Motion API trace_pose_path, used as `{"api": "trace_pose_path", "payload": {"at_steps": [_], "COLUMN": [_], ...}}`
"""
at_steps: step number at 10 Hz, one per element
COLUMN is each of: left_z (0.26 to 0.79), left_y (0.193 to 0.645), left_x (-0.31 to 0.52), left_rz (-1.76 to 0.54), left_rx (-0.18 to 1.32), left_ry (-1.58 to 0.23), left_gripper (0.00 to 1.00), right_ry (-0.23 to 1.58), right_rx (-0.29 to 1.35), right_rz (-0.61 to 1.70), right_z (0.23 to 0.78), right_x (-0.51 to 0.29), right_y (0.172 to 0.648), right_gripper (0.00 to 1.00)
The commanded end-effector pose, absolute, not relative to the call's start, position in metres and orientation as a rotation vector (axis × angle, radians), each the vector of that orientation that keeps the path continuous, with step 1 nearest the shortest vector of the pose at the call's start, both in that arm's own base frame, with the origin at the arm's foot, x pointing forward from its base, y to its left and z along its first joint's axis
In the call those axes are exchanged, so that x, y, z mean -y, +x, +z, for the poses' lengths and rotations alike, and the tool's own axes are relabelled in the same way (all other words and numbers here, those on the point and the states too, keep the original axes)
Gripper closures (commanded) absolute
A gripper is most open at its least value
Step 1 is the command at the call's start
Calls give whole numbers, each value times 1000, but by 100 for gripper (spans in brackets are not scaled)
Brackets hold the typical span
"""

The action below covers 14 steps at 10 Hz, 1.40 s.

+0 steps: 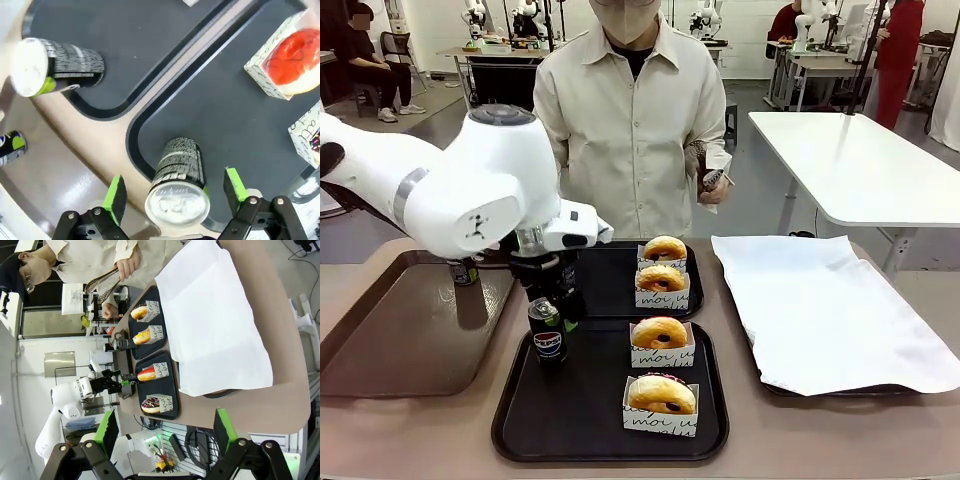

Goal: Set up donuts and drinks on trays.
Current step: Pick up one Pepsi coke from the Handle tray and place it on the Flat Tray without a Pepsi coke.

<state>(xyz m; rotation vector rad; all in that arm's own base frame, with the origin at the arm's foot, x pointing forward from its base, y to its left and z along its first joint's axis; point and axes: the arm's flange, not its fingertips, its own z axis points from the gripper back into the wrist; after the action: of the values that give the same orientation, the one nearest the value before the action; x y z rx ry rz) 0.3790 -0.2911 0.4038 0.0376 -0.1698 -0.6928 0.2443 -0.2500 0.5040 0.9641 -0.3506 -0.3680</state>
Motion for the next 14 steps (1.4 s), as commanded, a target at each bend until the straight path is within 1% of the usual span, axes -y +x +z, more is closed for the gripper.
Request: {"api": "trace_pose_path", "payload": {"at_steps": [1, 3, 5, 8, 9, 13, 14], "left_z": [451, 483, 496, 490, 501, 499, 512], "left_y": [374, 364, 364, 372, 369, 370, 395], "left_x": [275, 251, 216, 187, 203, 199, 156], "left_rz": [-578, -551, -525, -462, -483, -480, -438], "left_rx": [154, 187, 193, 177, 190, 187, 150], "left_ry": [-23, -53, -37, -56, -39, -35, -307], "left_gripper": [0, 0, 0, 0, 0, 0, 0], "right_ry": [984, 984, 984, 984, 984, 984, 984], "right_rx": [373, 373, 373, 373, 373, 373, 373], "right_rz": [-352, -352, -352, -352, -352, -352, -352], "right_z": [504, 504, 504, 504, 504, 504, 504], "right_x": [250, 250, 250, 250, 250, 250, 250], "right_y": [245, 245, 245, 245, 245, 245, 245], "right_gripper": [0, 0, 0, 0, 0, 0, 0]}}
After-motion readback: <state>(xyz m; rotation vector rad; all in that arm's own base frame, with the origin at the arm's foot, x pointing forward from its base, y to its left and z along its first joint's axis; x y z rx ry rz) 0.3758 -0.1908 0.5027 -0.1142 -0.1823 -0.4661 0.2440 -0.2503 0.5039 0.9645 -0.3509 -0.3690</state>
